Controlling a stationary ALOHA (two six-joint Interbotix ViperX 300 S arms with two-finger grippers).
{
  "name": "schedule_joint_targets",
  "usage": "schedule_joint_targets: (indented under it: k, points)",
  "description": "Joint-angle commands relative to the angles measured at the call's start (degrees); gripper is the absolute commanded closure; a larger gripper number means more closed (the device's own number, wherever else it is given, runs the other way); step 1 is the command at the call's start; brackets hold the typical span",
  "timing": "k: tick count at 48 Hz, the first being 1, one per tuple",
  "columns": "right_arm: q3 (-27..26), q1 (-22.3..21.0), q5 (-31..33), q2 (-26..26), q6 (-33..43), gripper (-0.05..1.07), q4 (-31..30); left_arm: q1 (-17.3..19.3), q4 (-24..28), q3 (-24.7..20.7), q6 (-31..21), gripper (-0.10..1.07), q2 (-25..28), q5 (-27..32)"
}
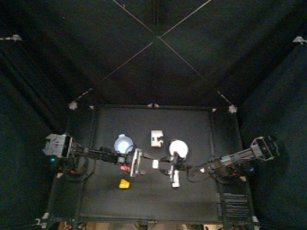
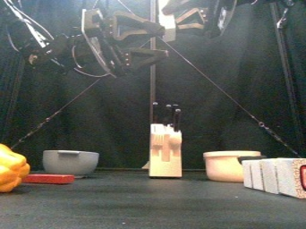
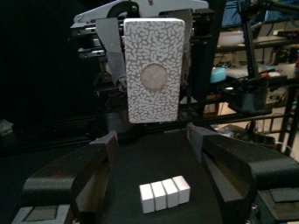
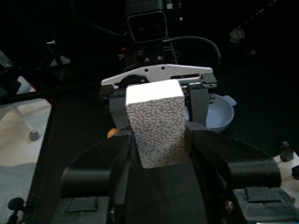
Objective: Hand over rice
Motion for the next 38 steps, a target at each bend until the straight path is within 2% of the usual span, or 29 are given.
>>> schedule_joint_targets:
  k: [1,11,38]
  points:
    - [-1.6,0.4,0.3,-0.7,0.1,0.44,-0.3,-0.4,-1.0,-1.5,2.0,0.00,-0.6,-0.9]
    - [-1.9,0.5,0.4,0.2,0.1,0.44,0.1,-1.7,-4.0,-1.8,3.2,0.00,-0.6,-1.8]
    - [-2.1,0.5,1.1,0.8,0.1,0.44,0.0,-2.9,-3.0,-2.6,3.2,0.03,-0.1,-2.9]
